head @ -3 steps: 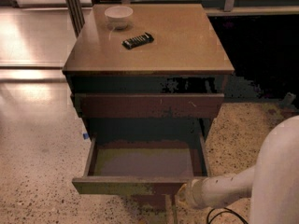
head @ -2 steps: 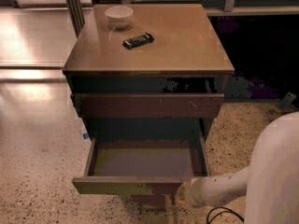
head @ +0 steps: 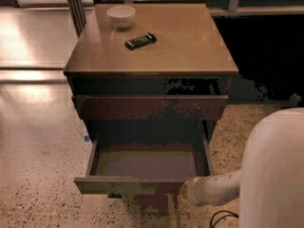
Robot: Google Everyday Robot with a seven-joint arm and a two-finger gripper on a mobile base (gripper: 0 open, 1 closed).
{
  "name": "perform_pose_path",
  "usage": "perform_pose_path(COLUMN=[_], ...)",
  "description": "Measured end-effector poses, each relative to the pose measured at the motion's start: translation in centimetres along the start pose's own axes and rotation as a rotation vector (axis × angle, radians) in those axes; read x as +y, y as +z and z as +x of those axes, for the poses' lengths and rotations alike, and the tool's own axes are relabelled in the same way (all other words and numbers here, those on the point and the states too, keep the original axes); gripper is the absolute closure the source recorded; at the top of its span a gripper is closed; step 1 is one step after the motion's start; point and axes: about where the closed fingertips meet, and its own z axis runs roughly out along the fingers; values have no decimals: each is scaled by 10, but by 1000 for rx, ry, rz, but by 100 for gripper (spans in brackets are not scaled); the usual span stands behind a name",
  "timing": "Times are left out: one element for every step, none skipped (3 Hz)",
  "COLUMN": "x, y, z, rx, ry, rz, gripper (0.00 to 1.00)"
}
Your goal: Close middle drawer
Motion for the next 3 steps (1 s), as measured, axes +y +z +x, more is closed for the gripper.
perform_pose_path(x=[-25,-47,-83], y=[3,2,1], z=[1,3,8], rx=[11,25,60], ry=[-31,-51,-77], rz=[41,72,106], gripper=[100,100,100])
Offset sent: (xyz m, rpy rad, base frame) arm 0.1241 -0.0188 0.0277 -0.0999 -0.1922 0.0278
